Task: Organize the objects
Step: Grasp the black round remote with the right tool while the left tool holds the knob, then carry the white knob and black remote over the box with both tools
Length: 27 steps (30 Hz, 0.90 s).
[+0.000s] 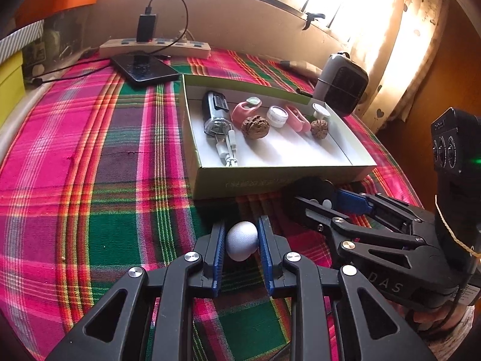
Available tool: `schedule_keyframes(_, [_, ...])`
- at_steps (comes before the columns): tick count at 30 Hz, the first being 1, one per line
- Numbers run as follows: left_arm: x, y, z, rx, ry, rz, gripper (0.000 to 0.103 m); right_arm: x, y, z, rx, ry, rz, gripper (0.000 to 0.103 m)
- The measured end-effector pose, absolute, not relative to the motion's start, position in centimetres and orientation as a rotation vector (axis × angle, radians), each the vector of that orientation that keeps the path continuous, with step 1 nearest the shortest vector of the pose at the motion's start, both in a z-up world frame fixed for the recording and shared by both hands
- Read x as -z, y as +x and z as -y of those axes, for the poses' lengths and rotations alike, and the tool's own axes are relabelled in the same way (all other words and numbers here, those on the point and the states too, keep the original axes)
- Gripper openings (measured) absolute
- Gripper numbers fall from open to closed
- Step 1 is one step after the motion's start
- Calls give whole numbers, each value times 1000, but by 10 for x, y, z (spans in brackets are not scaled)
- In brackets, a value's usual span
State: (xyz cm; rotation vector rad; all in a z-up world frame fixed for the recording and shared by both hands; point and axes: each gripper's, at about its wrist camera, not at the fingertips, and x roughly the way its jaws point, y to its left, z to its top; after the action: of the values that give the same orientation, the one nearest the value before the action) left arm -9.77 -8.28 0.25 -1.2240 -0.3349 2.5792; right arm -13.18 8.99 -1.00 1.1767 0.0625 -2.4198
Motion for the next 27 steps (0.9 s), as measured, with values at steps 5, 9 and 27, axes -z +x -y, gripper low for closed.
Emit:
schedule_keyframes(5, [-2,-98,83,-2578,-1222,340,21,10,-130,-84,2440,1177,-135,50])
schedule_keyframes(9, [-2,-98,84,-2568,-1217,365,21,10,-130,-87,2465,1184,-132,46])
schedule_keyframes(27, [-4,-94,70,-2661,-1245,253,20,9,-123,-104,2431,1184,-56,29])
